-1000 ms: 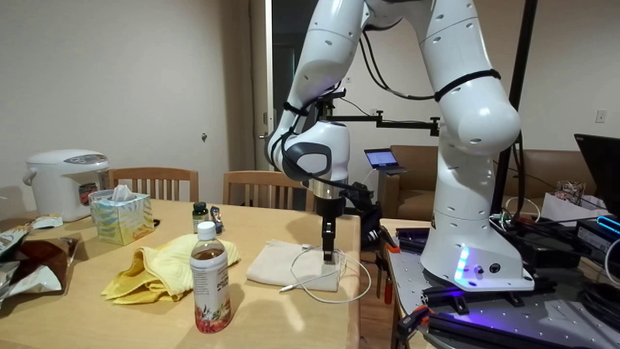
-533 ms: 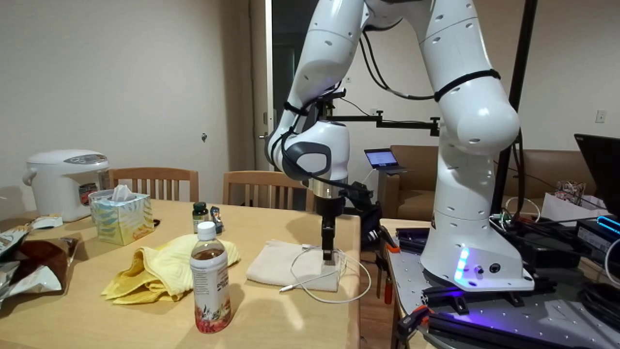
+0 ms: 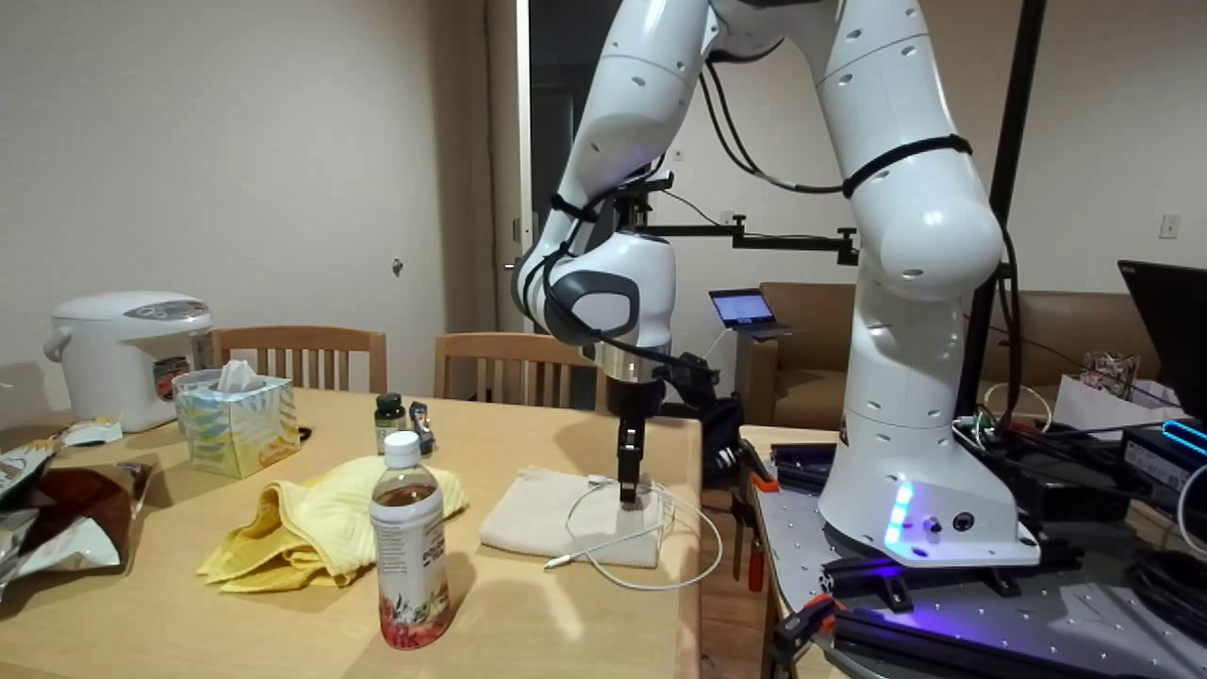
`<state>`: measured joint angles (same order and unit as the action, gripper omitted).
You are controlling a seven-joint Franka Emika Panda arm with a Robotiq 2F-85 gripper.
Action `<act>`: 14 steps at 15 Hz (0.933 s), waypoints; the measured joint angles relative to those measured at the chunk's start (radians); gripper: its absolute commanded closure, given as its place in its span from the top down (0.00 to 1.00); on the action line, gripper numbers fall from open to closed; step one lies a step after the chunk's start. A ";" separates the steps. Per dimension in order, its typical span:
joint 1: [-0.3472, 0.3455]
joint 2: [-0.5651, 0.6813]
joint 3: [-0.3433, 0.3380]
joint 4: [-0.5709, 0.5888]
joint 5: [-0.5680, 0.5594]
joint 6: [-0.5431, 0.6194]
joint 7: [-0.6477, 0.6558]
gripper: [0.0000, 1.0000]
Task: Pick up the cable on the table and make a circle with it.
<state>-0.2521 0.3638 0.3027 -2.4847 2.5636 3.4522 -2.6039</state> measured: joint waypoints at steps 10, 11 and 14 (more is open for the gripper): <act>-0.039 0.000 -0.003 0.004 -0.021 0.000 0.000 0.52; -0.048 0.000 0.004 0.006 -0.023 0.000 0.000 0.51; -0.081 0.001 0.032 0.015 -0.026 0.000 0.000 0.31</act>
<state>-0.3327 0.3647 0.3351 -2.4697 2.5379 3.4521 -2.6039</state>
